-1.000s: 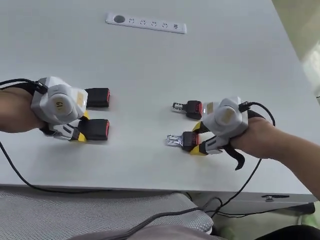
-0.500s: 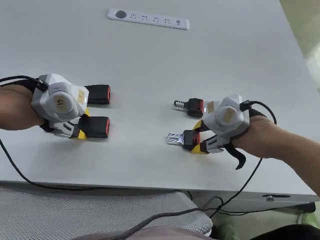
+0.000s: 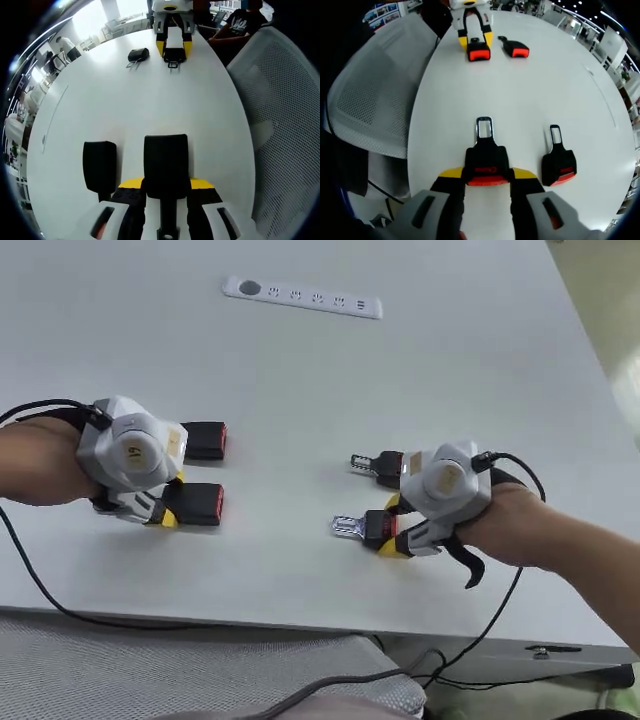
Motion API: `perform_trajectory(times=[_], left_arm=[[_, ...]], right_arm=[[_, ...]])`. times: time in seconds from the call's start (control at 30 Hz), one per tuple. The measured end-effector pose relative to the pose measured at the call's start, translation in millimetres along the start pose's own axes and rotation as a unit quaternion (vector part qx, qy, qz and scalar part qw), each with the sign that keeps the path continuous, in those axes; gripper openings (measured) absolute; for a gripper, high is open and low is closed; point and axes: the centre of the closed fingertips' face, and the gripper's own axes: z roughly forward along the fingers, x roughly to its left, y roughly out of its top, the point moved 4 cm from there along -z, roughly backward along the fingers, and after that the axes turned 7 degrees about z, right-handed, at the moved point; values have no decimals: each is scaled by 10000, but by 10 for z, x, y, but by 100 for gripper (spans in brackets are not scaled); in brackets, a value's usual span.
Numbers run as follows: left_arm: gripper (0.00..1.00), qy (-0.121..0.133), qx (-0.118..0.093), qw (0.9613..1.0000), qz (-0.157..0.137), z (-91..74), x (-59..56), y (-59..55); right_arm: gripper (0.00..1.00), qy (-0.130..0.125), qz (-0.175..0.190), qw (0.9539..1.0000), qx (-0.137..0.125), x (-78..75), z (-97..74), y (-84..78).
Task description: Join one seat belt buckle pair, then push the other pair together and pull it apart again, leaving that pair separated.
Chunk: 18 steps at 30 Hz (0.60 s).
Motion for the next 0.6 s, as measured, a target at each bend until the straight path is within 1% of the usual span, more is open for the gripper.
perform_trajectory(times=[0.2, 0.37, 0.6], left_arm=[[32, -18, 19, 10000, 5, 0, -2, 0], [32, -24, 38, 10000, 4, -3, -7, 2], [32, -23, 26, 10000, -20, -1, -8, -2]], right_arm=[[35, 8, -29, 10000, -37, 51, 48, 116], [35, 4, -58, 10000, -64, 59, 103, 217], [35, 60, -160, 9997, -157, 123, 196, 423]])
